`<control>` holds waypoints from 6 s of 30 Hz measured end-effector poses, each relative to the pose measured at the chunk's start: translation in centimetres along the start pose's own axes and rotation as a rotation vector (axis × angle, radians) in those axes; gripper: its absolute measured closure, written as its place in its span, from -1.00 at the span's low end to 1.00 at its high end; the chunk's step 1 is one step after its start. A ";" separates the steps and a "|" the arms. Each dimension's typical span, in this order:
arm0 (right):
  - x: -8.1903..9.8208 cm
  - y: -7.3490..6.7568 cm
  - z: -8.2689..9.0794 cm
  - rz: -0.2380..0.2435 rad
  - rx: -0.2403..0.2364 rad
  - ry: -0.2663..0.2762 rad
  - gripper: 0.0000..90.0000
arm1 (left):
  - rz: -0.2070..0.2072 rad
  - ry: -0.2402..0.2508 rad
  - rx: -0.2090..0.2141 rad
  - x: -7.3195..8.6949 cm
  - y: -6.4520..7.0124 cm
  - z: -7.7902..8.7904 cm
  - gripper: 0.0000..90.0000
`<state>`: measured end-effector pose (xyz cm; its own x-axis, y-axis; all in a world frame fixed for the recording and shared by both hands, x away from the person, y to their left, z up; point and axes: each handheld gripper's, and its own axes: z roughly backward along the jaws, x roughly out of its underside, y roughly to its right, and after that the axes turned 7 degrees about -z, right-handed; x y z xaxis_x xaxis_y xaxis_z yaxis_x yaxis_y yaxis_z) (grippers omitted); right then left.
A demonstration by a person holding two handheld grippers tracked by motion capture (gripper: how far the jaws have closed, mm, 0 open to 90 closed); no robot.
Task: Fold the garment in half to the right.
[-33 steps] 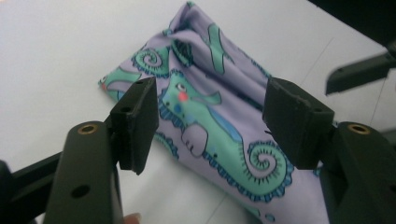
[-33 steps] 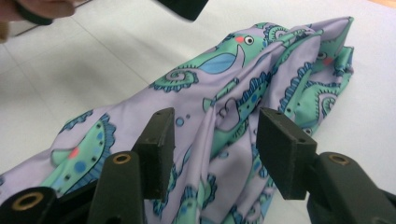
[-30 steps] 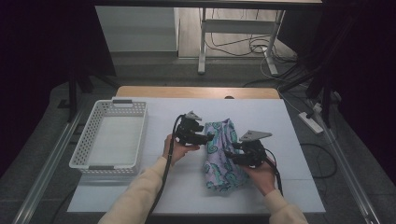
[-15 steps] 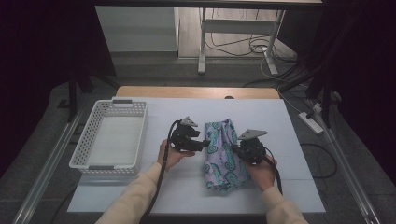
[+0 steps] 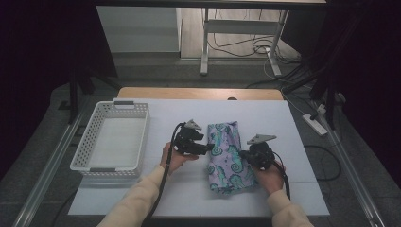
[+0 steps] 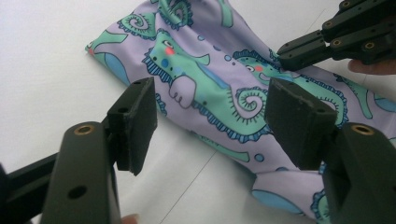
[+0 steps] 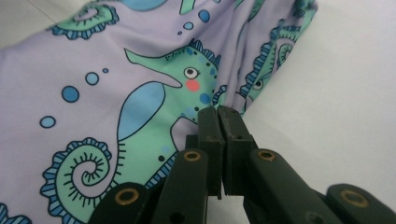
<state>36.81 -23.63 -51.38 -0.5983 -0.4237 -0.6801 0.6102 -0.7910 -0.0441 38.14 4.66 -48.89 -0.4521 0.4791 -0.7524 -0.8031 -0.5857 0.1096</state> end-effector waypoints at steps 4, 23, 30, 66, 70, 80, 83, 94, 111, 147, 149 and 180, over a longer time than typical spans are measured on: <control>0.1 0.0 -0.2 0.002 0.004 0.001 0.95 | -0.003 -0.012 0.000 0.2 -0.1 -0.2 -0.23; -3.2 -0.5 0.3 0.009 -0.006 0.127 0.09 | 0.002 -0.010 0.006 0.3 -0.2 -0.3 -0.24; -5.1 0.2 -0.7 0.001 0.003 0.152 0.08 | 0.006 -0.006 0.005 0.3 -0.2 -0.1 -0.24; -7.2 3.4 -2.9 -0.026 0.029 0.103 0.85 | 0.019 0.002 -0.001 0.6 -0.5 0.2 -0.25; -6.3 4.7 -3.3 -0.069 0.024 0.083 0.85 | 0.019 0.002 -0.002 0.6 -0.5 0.3 -0.25; -5.0 5.6 -5.3 -0.102 0.018 0.033 0.84 | 0.020 0.001 -0.002 0.6 -0.6 0.3 -0.25; -5.1 5.4 -5.6 -0.090 0.026 0.037 0.84 | 0.020 0.000 -0.001 0.6 -0.6 0.3 -0.25; -6.4 4.8 -6.2 -0.052 0.009 0.087 0.88 | 0.027 -0.003 -0.008 0.9 -0.7 0.4 -0.25; -6.9 4.7 -4.3 -0.094 -0.025 0.109 0.24 | 0.031 -0.002 -0.016 1.1 -0.9 0.6 -0.26; 2.1 -2.8 2.4 0.198 -0.189 -0.098 0.98 | 0.019 -0.011 -0.004 0.9 -0.7 0.3 -0.27; 2.7 -2.3 2.7 0.185 -0.187 -0.105 0.99 | 0.019 -0.012 -0.002 0.9 -0.7 0.2 -0.27; 0.5 -8.4 1.3 0.318 -0.357 -0.058 0.98 | 0.011 -0.025 -0.003 0.9 -0.5 -0.1 -0.27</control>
<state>30.69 -17.75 -50.41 -0.3749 -0.6522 -0.6589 0.9017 -0.4217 -0.0956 38.17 5.33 -49.68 -0.4703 0.4884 -0.7350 -0.7968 -0.5930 0.1158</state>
